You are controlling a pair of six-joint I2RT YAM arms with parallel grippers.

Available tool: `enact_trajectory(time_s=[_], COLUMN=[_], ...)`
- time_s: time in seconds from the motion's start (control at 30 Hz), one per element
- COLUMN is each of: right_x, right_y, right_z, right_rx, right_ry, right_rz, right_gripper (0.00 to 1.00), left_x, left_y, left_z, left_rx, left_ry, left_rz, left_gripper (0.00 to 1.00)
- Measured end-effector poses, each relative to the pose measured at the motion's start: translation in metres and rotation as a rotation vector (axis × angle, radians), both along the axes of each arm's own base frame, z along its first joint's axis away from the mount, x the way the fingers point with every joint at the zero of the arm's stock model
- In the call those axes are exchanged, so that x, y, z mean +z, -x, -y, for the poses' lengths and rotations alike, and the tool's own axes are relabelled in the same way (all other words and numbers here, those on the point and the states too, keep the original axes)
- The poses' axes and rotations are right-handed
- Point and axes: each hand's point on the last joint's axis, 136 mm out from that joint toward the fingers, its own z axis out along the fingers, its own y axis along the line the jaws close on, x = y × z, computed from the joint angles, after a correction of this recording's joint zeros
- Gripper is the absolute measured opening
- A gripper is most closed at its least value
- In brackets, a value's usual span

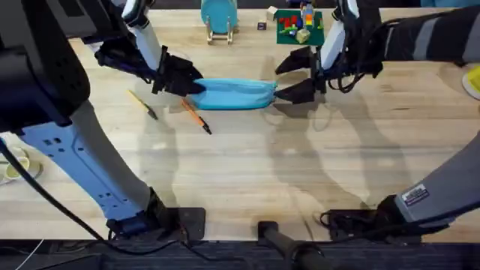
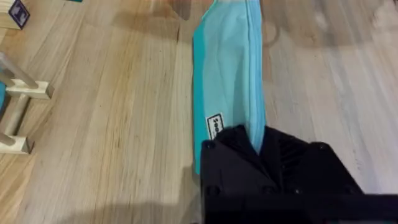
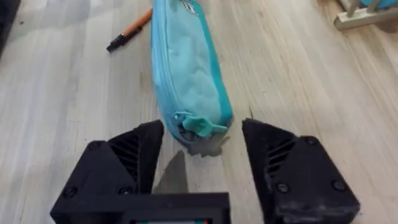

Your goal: Unzip the bag, pick up the pens from the table one at a time and place them inside, then zip the bag closed.

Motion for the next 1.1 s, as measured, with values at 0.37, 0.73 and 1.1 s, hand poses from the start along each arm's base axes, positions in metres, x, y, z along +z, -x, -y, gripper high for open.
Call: enact_trajectory(time_s=[0.37, 0.73, 1.1], right_x=[-0.0008, -0.0008, -0.0009], right_y=[0.0042, 0.0034, 0.0024], right_z=[-0.0084, -0.0069, -0.0039], right_rx=[0.021, 0.016, 0.007], right_ry=[0.005, 0.004, 0.005], right_rz=[-0.002, -0.005, -0.008], right_gripper=[0.770, 0.658, 0.529], left_x=[0.0000, 0.0000, 0.0000], left_y=[0.0000, -0.0001, -0.0002], left_z=[0.0000, 0.0000, 0.0000], left_rx=[0.000, 0.000, 0.000], left_ry=[0.000, 0.000, 0.000], left_rz=[0.000, 0.001, 0.001], left_gripper=[0.041, 0.041, 0.041])
